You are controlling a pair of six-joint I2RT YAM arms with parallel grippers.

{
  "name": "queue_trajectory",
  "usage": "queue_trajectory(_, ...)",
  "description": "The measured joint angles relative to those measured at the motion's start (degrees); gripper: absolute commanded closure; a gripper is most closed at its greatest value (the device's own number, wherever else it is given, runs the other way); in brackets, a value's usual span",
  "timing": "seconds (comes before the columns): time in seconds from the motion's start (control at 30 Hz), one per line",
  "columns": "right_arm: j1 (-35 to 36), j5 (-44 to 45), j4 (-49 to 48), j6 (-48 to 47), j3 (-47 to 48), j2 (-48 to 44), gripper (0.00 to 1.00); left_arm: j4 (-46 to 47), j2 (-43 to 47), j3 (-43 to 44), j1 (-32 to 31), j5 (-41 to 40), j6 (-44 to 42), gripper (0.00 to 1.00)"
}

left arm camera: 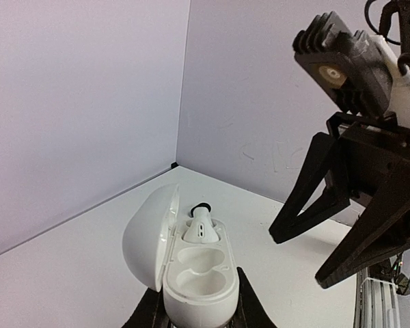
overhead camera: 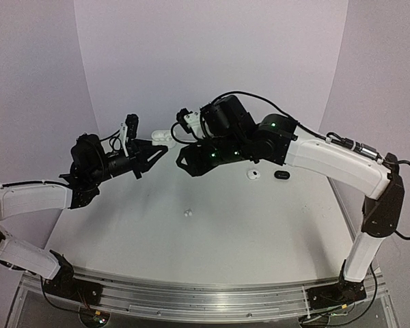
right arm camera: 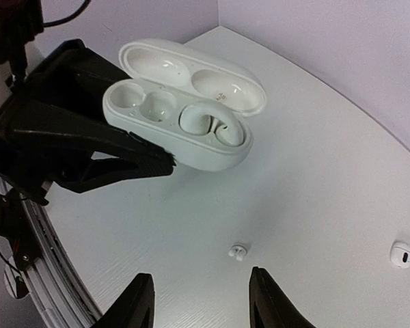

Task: Insert the wireless bluetooth earbuds into the charging case
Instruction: Pick up the left earbud from the center of the board.

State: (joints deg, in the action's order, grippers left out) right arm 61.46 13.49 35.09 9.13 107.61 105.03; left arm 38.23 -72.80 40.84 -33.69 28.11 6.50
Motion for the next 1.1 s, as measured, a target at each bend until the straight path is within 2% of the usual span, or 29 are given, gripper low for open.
queue_trajectory(0.17,-3.3,-6.6,-1.1,3.0,0.2,0.7,0.53,-3.3,2.5,0.0,1.9,-1.9,2.2,1.0)
queue_trajectory(0.33,-6.9,-7.5,-1.6,6.6,0.1,5.4,0.55,-7.2,7.4,-0.2,4.0,-4.4,2.6,1.0)
queue_trajectory(0.57,-8.1,-5.8,1.3,15.5,4.7,20.1,0.58,-9.9,11.8,-1.8,5.0,-6.5,2.6,1.0)
queue_trajectory(0.77,-8.1,-4.2,5.3,22.4,11.6,31.8,0.66,-10.8,12.5,-3.7,5.0,-6.3,2.6,1.0)
queue_trajectory(1.1,-8.0,-5.3,7.1,28.1,12.9,34.7,0.76,-11.2,13.6,-5.0,5.0,-5.7,2.8,1.0)
